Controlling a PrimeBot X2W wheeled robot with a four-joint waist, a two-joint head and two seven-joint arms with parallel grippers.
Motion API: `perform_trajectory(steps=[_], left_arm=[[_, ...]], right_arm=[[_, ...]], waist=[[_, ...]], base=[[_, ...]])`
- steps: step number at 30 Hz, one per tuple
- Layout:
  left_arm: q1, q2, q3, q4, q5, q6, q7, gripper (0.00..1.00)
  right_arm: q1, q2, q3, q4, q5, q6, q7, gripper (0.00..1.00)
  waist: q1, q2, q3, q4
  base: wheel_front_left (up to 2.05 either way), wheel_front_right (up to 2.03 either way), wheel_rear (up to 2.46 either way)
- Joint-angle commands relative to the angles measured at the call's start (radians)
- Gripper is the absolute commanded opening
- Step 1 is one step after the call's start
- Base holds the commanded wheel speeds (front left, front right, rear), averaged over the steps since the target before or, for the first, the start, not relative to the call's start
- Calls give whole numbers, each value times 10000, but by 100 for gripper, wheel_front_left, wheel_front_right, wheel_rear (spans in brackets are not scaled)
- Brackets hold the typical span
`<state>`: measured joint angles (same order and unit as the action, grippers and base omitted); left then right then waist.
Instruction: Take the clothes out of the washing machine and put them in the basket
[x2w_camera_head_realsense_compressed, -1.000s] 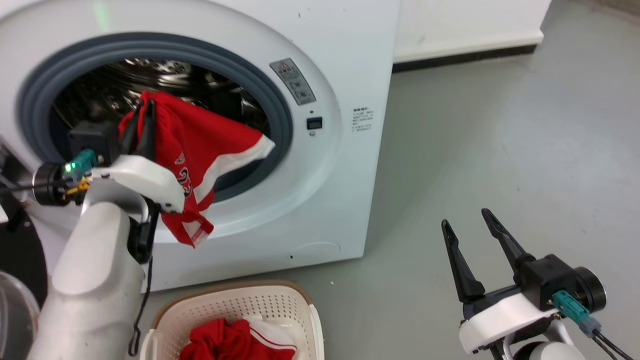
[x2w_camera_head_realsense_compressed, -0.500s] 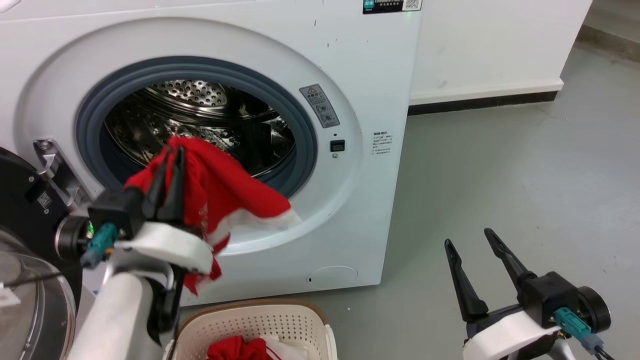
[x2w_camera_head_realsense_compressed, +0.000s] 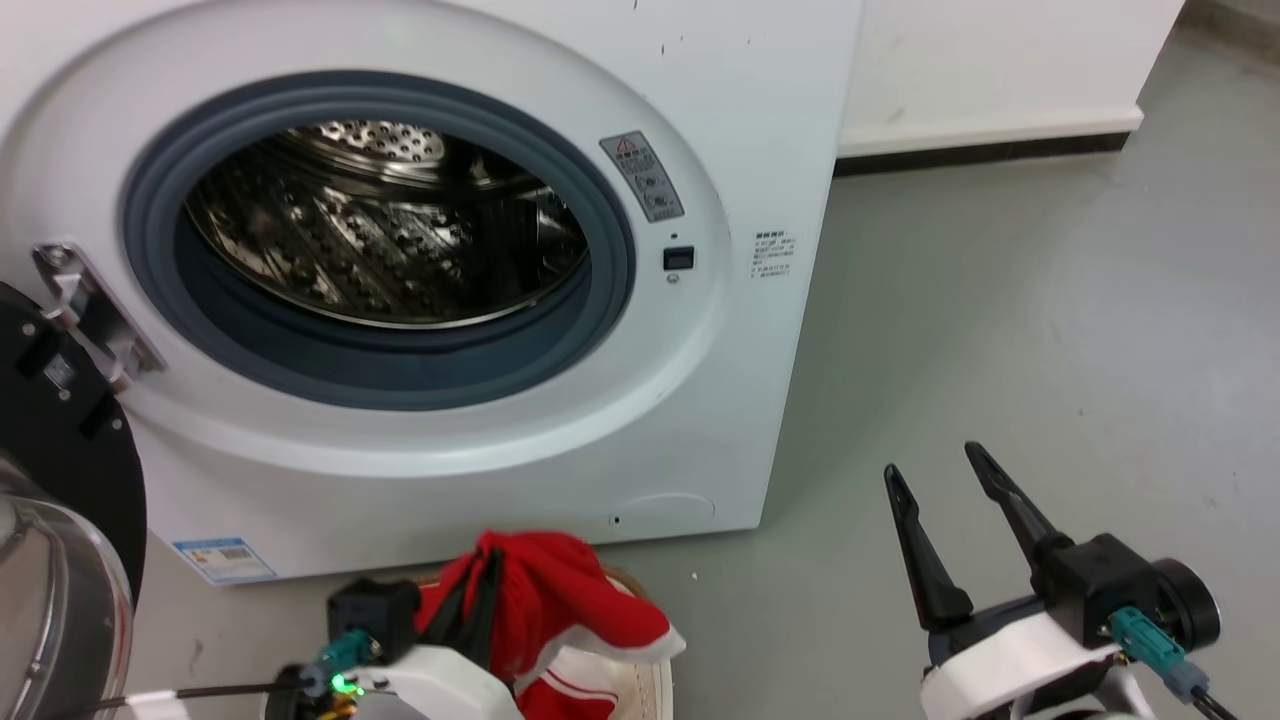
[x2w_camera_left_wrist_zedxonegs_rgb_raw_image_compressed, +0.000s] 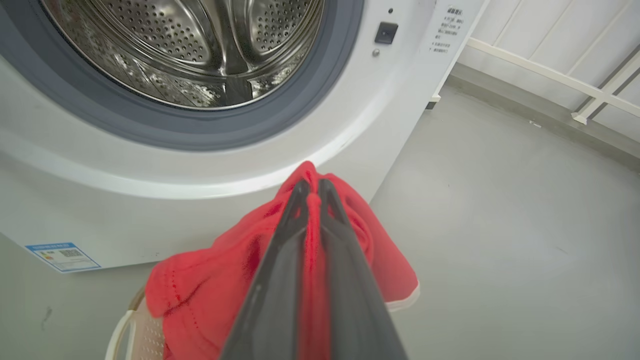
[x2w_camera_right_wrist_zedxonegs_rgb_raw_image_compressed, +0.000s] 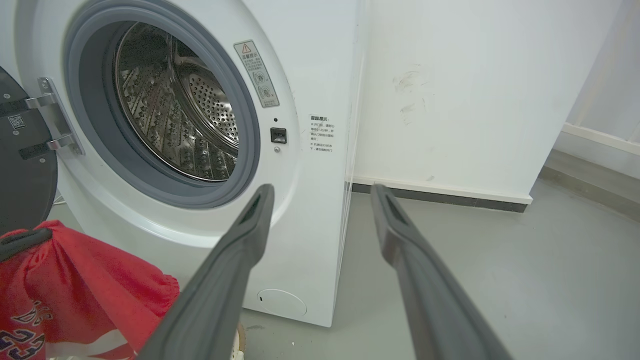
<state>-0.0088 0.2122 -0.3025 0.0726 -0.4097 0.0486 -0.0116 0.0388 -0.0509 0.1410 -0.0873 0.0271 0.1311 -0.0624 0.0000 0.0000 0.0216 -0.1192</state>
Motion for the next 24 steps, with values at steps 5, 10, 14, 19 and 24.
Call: perform_trajectory(steps=[5, 10, 14, 19, 24], left_arm=[[14, -411, -239, 1528, -137, -116, -340, 0], [-754, -590, -81, 3389, -184, -215, -1082, 0], [-1604, -807, 100, 5021, -417, -391, -1483, 0], [-2866, -766, 213, 6898, -347, -477, -1909, 0], [-4079, -671, 225, 8543, -217, -611, -2258, 0]], right_arm=[[-616, 14, 183, 2, 80, -7, -165, 100], [-1110, 15, 276, 23, 160, -7, -343, 100], [-1499, 17, 369, 89, 183, -7, -441, 100], [-1997, 18, 420, 60, 202, -9, -634, 100], [-2504, 18, 574, 131, 244, -7, -847, 100]], waist=[[0, 0, 1066, -264], [0, 0, 2090, -583], [0, 0, 2878, -847], [0, 0, 4016, -1174], [0, 0, 5010, -1444]], base=[[0, 0, 0], [0, 0, 0], [0, 0, 0], [0, 0, 0], [0, 0, 0]])
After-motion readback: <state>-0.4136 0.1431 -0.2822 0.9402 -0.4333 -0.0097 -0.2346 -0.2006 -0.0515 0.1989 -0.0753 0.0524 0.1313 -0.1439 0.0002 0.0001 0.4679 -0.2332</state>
